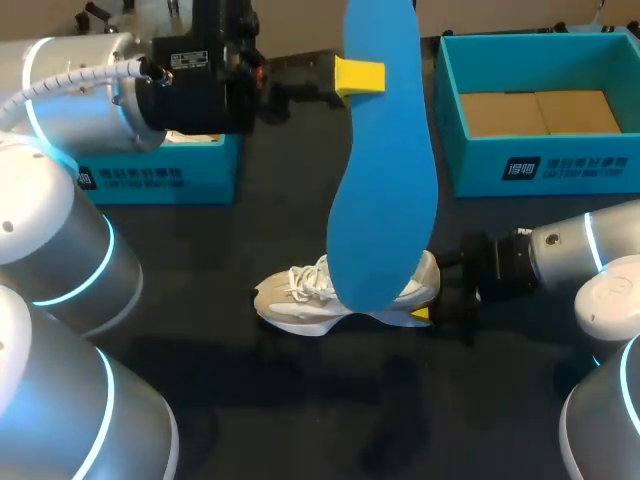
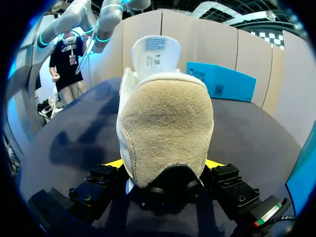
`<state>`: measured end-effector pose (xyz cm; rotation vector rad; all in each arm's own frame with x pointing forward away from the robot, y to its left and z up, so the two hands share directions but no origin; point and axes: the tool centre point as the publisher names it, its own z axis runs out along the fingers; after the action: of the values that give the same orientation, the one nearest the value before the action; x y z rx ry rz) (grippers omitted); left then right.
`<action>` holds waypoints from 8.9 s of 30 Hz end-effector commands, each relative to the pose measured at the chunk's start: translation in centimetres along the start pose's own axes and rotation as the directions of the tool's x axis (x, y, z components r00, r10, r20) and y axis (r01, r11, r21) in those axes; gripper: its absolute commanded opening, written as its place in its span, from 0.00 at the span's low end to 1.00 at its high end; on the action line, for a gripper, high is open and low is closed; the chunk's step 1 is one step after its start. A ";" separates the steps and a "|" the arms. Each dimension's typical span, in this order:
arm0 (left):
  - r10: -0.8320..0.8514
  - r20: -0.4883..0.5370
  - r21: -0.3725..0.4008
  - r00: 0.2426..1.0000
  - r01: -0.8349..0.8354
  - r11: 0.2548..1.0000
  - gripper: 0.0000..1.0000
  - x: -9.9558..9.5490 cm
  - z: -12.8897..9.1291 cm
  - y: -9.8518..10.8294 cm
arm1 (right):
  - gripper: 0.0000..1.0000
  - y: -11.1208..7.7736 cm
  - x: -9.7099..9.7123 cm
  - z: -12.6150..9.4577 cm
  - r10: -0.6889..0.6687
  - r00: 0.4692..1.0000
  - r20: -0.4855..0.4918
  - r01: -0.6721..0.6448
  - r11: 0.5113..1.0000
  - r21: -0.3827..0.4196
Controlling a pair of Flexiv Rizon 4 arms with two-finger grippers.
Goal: Take the shoe out of the shoebox, open the shoe tongue, remove and reinsert the insole, then place the shoe into the shoebox
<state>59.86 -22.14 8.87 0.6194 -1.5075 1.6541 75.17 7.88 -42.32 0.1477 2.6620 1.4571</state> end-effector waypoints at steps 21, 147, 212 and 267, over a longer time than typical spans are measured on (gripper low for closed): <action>0.001 0.000 0.002 1.000 -0.001 1.000 0.00 -0.1 0.1 0.1 | 1.00 -0.1 0.0 0.2 0.000 1.000 0.003 0.000 1.000 0.002; 0.001 0.000 0.002 1.000 -0.001 1.000 0.00 -0.1 0.1 0.1 | 1.00 7.7 -1.1 -5.3 -0.091 0.996 0.004 0.056 0.649 0.759; 0.001 0.000 0.002 1.000 -0.001 1.000 0.00 -0.1 0.1 0.1 | 0.00 6.3 -3.1 3.3 -0.043 0.983 -0.179 0.161 0.675 0.720; 0.001 0.000 0.002 1.000 -0.001 1.000 0.00 -0.1 0.1 0.1 | 0.00 9.7 -0.1 -0.1 0.695 0.596 0.403 -0.798 0.453 0.397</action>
<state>59.80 -22.11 8.86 0.6203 -1.5071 1.6551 75.48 12.98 -34.39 1.3790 2.9041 0.5998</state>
